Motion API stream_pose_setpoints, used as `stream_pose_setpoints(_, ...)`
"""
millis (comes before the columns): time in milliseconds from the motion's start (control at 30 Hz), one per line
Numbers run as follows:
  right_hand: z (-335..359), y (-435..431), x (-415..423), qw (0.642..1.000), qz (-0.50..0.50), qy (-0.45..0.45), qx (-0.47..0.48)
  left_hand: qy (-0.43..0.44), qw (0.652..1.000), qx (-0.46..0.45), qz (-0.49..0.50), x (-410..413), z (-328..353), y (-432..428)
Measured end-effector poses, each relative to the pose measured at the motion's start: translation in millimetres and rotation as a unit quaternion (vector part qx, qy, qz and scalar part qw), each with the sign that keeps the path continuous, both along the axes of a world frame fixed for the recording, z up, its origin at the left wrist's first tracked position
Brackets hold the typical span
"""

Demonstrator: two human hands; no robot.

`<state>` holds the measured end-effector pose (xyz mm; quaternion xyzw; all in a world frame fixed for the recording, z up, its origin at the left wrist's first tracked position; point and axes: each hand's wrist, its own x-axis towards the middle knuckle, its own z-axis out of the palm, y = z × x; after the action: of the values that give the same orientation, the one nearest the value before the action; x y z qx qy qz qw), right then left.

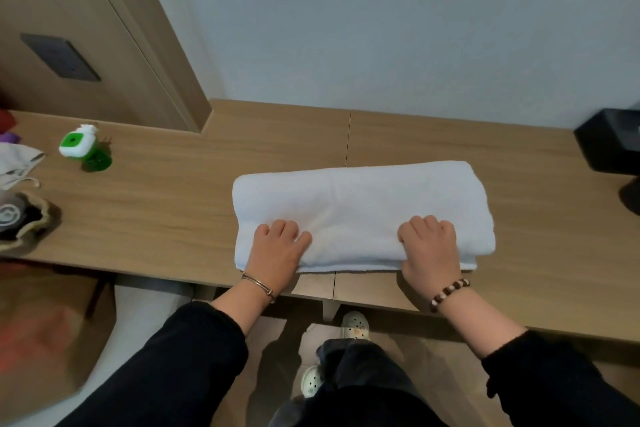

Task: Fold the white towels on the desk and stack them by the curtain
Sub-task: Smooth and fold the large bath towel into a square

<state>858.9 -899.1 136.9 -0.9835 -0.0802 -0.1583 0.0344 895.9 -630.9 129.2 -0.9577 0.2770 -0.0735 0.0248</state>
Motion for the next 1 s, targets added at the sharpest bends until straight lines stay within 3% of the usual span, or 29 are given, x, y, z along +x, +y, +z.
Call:
stream_pose_setpoints(133, -14, 1, 0, 0.995, -0.022, 0.09, -0.03, -0.014, 1.0, -0.013, -0.016, 1, 7, 0)
stream_pose_setpoints(367, -18, 8, 7, 0.979, -0.072, 0.165, -0.093, -0.073, 0.989, -0.108, -0.068, -13, 13, 0)
stream_pose_setpoints(467, -18, 8, 5, 0.979, -0.064, 0.162, -0.103, -0.032, 0.992, -0.082, -0.091, -34, -2, 5)
stream_pose_setpoints(633, -9, 4, 8, 0.978, -0.045, 0.186, -0.085, 0.034, 0.998, -0.029, -0.045, -20, 8, 6)
stream_pose_setpoints(700, 3, 2, 13, 0.983, -0.037, 0.166, -0.063, 0.046, 0.998, -0.017, -0.039, -9, 16, 8)
stream_pose_setpoints(867, 28, 2, 9, 1.0, 0.007, 0.006, -0.004, 0.072, 0.997, 0.011, -0.025, 1, 24, 6)
stream_pose_setpoints(1000, 4, 8, -13, 0.997, -0.003, 0.062, -0.039, 0.105, 0.994, 0.022, -0.025, 8, 20, 5)
